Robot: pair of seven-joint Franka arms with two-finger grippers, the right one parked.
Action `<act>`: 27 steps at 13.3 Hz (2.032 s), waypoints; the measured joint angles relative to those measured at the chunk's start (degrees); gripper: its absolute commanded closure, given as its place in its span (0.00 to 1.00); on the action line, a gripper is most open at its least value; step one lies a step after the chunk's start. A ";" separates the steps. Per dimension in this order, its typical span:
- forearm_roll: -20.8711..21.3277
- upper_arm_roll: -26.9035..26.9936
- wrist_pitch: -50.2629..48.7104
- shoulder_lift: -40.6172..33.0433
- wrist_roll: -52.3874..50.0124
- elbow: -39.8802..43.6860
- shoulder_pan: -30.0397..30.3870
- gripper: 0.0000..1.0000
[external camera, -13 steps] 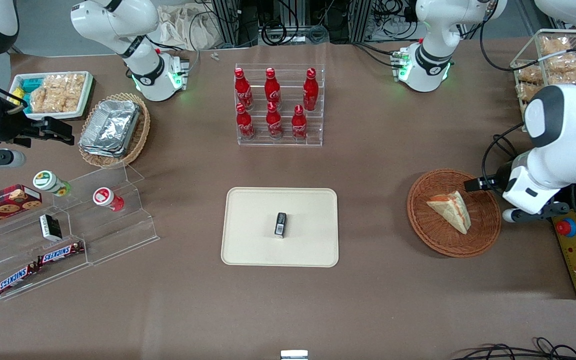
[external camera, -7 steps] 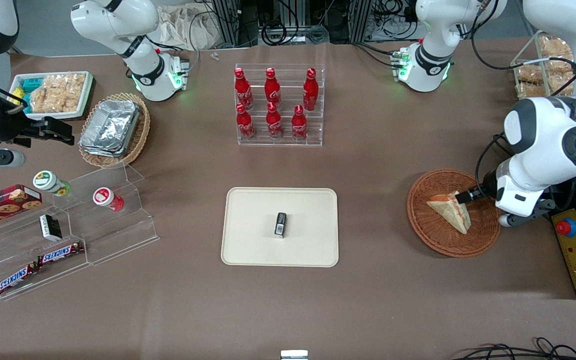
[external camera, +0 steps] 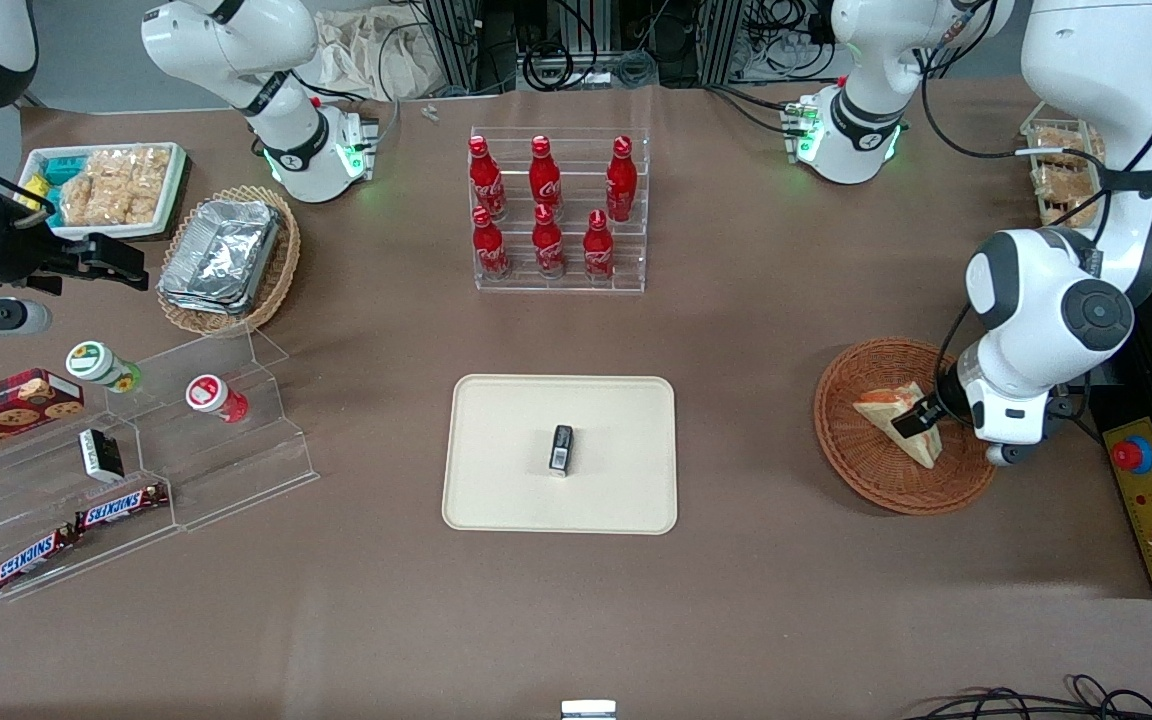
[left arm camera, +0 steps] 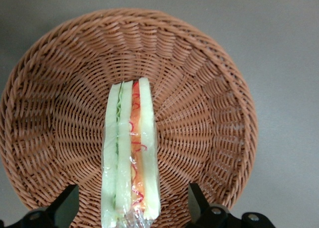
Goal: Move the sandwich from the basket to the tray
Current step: 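Lower the left gripper and grasp the sandwich, then lift it, then carry the held sandwich over to the cream tray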
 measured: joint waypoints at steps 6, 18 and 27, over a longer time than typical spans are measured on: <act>-0.08 0.00 4.40 1.19 -2.93 -3.03 0.00 0.13; 0.01 -1.23 -12.43 -2.60 -4.93 4.37 -0.75 1.00; 1.71 -13.43 -32.59 -3.33 -4.60 22.85 -3.49 0.99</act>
